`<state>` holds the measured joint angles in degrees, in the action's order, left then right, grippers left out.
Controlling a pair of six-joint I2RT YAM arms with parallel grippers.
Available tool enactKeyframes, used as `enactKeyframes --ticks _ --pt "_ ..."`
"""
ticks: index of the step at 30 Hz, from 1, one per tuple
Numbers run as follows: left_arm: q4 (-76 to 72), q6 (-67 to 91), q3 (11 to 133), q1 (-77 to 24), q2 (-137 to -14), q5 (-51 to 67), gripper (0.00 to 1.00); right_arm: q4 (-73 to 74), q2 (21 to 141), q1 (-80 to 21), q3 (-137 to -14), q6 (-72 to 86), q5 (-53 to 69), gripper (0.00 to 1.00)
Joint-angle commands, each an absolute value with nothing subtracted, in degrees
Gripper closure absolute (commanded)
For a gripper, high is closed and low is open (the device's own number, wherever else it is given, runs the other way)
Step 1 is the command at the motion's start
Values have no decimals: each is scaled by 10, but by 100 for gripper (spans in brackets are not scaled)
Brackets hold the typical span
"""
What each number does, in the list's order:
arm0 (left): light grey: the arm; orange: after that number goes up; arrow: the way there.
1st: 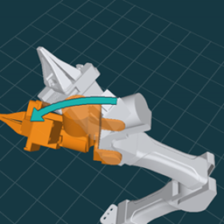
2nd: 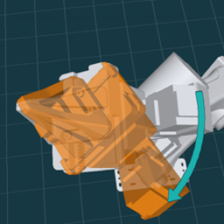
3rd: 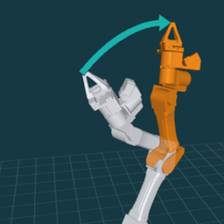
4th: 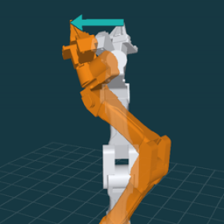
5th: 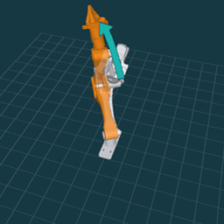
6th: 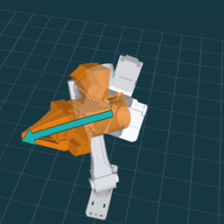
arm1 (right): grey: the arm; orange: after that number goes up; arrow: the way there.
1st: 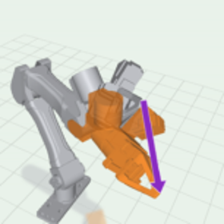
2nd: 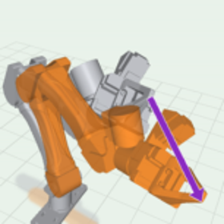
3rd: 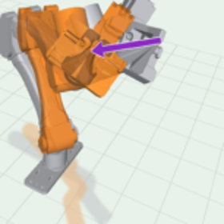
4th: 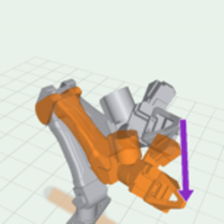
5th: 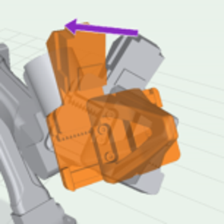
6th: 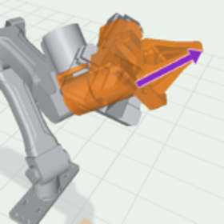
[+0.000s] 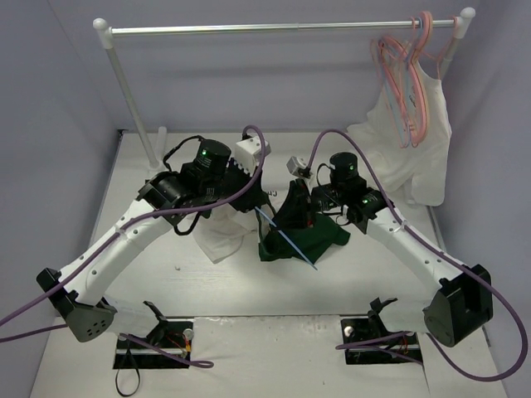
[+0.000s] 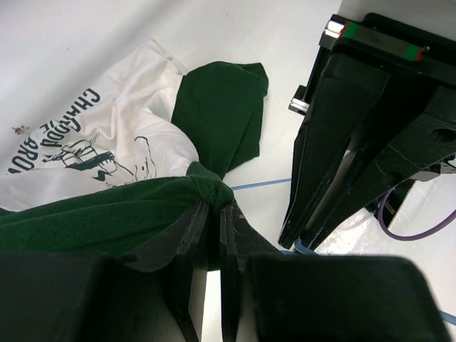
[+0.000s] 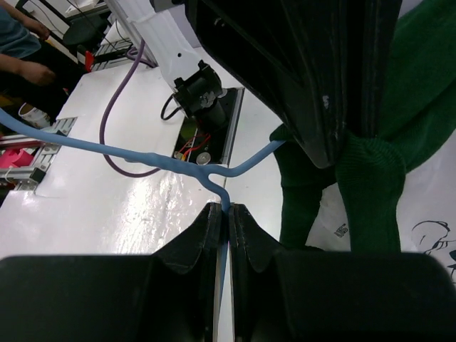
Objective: Place the t-shirt on the hanger
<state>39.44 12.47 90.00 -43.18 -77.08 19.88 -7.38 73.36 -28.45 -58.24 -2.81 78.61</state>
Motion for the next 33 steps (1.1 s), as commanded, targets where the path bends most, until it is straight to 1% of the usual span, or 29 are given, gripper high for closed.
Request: enactKeyframes --ticks 1,2,3,5,8,9,13,21,25,29,33 --pt "373 131 901 -437 -767 182 89 -187 736 -277 -581 -33 833 100" --pt "376 129 902 -438 -766 179 76 -195 737 -277 -577 -32 833 100" --pt "381 125 903 -438 -766 175 69 -198 740 -276 -574 -33 835 100" --pt "397 119 911 -437 -764 158 60 -197 743 -273 -567 -38 836 100" --pt "417 104 925 -437 -752 123 49 -198 747 -265 -565 -45 844 100" --pt "420 100 929 -438 -748 115 44 -199 748 -263 -566 -46 845 100" --pt "432 84 936 -432 -728 55 36 -197 758 -252 -572 -48 853 100" --pt "452 44 947 -411 -713 19 34 -165 780 -249 -591 -71 859 100" --pt "461 -27 940 -411 -713 -18 34 -162 787 -248 -595 -75 864 100" --pt "446 -82 911 -411 -715 0 34 -154 794 -244 -599 -83 867 100" --pt "418 -155 875 -409 -708 43 34 -142 802 -239 -608 -87 874 100"
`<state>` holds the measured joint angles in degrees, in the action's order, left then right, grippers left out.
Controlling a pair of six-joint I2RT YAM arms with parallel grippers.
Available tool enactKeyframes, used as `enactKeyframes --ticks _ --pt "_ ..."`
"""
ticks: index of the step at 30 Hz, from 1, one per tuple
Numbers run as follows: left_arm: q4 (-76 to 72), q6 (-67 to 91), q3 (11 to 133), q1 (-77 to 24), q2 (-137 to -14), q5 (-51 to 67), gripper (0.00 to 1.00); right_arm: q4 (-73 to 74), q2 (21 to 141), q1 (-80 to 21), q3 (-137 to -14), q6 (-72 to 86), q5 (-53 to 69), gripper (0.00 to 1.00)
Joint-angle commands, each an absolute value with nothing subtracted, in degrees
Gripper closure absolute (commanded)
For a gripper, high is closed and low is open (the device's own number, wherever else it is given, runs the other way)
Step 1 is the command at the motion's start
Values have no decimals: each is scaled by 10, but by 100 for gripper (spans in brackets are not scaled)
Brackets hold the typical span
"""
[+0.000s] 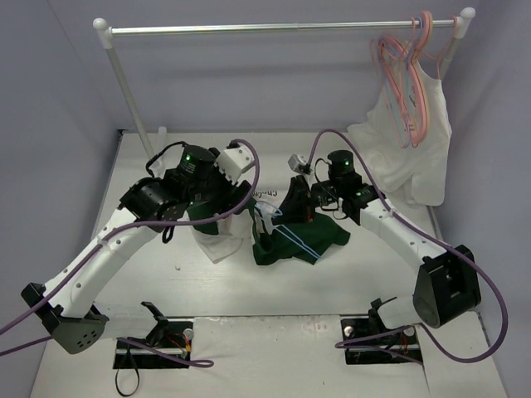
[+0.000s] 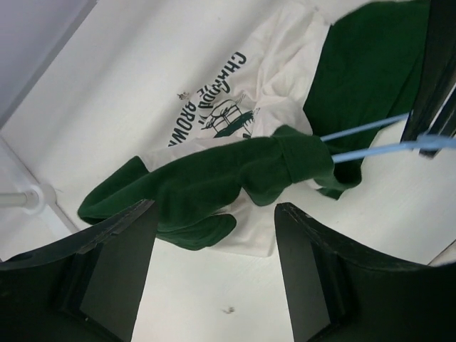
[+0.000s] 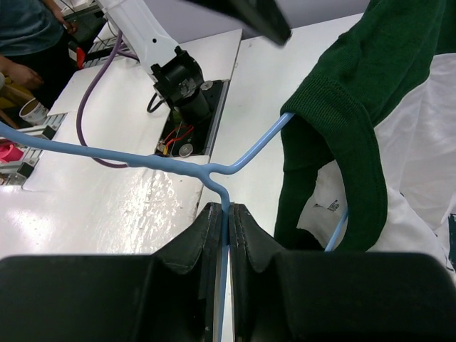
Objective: Place the t-shirt on the hanger
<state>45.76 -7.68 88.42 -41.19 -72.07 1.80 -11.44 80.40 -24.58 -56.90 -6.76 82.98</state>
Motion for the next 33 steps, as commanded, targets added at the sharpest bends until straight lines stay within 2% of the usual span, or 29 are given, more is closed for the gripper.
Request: enactKeyframes --ticks 1,6,18,33 --pt "414 -167 869 -406 -708 54 34 -130 802 -237 -611 -95 875 100" --pt "396 -244 836 -399 -708 128 34 -115 810 -233 -621 -101 879 100" --pt "332 -345 802 -386 -715 179 34 -84 824 -233 -635 -120 886 100" --pt "274 -371 770 -362 -744 255 34 -37 834 -233 -663 -149 904 100"
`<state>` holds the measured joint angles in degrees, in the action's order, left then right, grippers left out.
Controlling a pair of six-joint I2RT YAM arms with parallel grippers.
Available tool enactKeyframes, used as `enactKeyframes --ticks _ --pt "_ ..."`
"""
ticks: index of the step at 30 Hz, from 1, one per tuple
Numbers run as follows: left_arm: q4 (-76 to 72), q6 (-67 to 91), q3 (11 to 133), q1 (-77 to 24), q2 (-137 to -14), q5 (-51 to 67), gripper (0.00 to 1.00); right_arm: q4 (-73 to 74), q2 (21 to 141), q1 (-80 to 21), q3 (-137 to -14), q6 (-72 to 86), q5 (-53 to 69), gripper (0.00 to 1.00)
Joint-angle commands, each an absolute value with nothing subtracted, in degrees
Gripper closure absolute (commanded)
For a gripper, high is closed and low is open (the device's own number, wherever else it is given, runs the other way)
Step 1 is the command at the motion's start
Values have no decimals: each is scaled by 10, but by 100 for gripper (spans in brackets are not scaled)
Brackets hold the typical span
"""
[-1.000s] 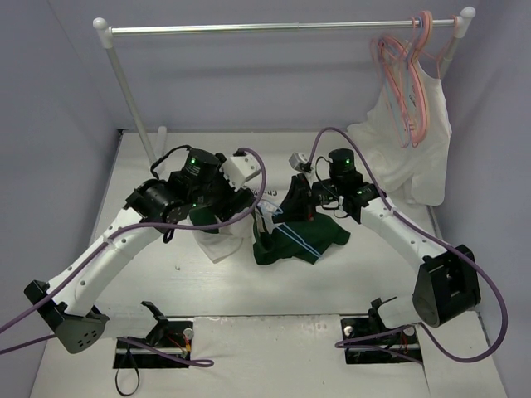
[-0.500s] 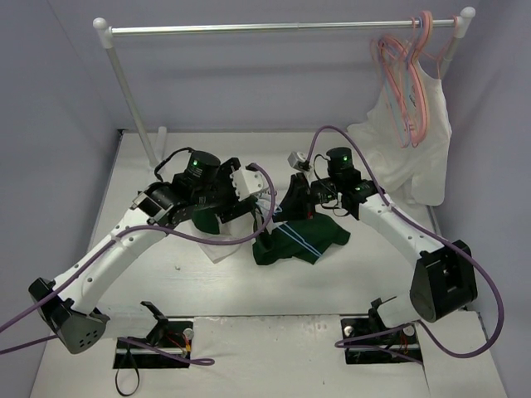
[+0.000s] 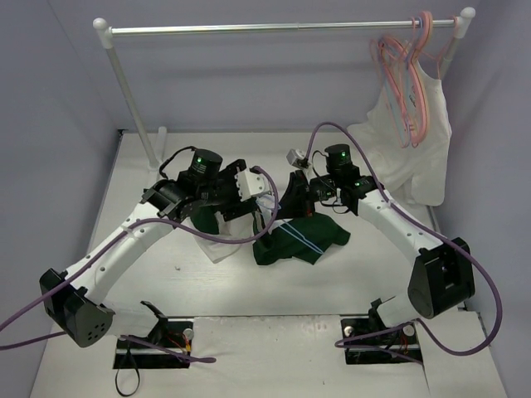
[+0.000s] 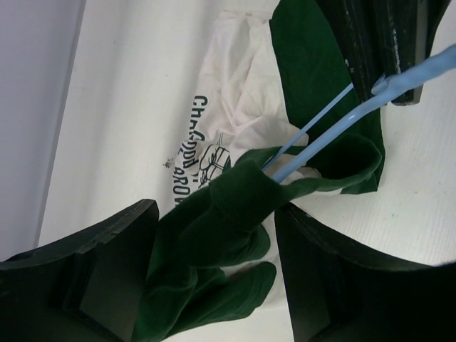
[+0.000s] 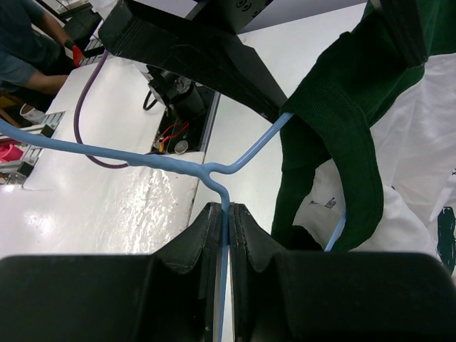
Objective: Place the t-shirt on the hanger
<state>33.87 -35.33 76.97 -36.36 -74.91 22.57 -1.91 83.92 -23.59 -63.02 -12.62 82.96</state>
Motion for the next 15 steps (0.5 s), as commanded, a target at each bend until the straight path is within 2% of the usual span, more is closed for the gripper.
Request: enactKeyframes --ticks 1,6,11,15 --pt "267 -371 767 -362 -744 257 34 -33 834 -233 -664 -151 904 100" --pt "253 -368 759 -362 -738 282 35 -27 838 -232 -666 -156 902 100" --pt "268 -370 744 -361 -730 297 49 -25 842 -233 -677 -156 905 100" --pt "272 -366 743 -359 -726 318 52 -15 838 -233 -685 -163 915 100"
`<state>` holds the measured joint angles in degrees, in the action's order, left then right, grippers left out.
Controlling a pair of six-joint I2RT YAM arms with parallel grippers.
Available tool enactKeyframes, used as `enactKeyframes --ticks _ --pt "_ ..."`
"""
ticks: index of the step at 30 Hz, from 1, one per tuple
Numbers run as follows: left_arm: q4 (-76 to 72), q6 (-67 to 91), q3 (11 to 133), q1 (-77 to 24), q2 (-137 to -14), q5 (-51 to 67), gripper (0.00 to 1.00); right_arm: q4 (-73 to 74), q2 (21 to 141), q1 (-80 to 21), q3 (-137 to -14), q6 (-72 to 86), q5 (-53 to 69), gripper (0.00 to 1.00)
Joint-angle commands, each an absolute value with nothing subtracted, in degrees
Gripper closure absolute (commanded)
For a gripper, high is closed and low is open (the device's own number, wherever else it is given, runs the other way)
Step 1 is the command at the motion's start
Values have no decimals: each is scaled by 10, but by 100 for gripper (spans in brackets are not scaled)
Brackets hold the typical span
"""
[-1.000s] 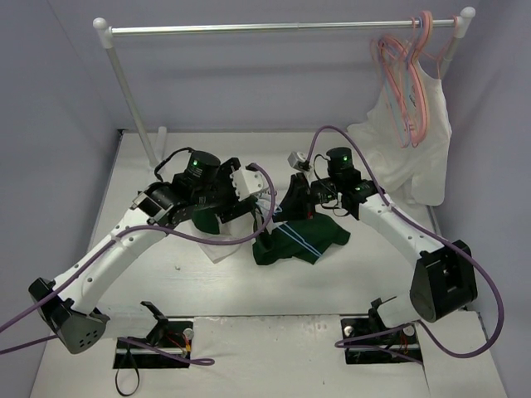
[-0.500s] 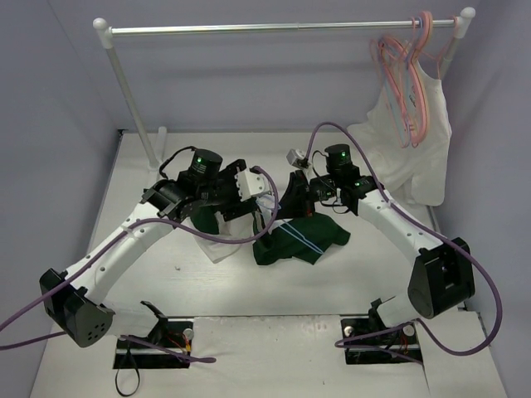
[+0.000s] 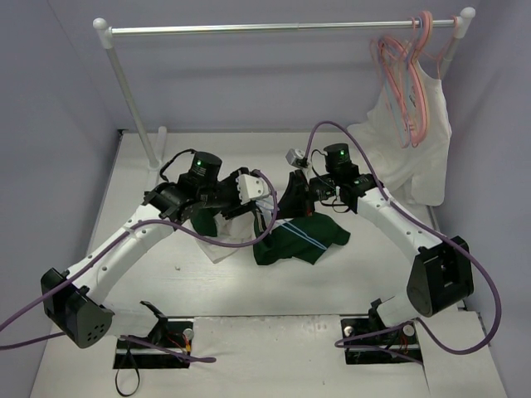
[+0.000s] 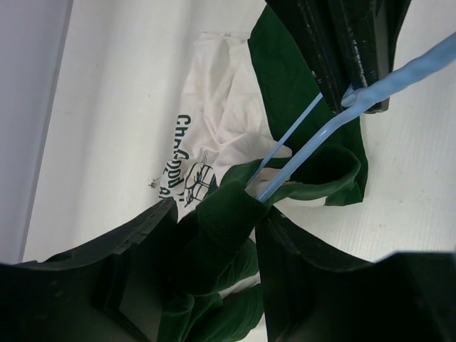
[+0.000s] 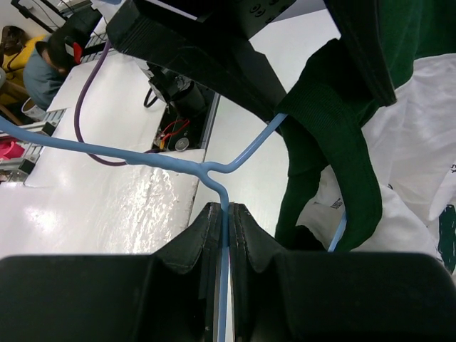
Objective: Place the t-shirt on the hanger
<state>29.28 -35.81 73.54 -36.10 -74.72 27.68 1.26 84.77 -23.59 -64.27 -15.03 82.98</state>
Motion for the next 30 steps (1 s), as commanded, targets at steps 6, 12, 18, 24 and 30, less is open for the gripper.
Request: enactKeyframes --ticks 6,12,18,24,30 --pt "258 -362 736 -358 -719 330 77 -2 846 -232 -690 -171 908 100" --pt "266 -372 728 -357 -708 330 100 -2 854 -227 -686 -174 893 100" --pt "240 -367 709 -352 -690 320 100 -2 861 -221 -686 -171 868 95" --pt "238 -363 707 -346 -690 319 100 -17 856 -221 -684 -140 823 84" --pt "209 -337 694 -333 -686 332 100 -103 825 -223 -655 -72 756 72"
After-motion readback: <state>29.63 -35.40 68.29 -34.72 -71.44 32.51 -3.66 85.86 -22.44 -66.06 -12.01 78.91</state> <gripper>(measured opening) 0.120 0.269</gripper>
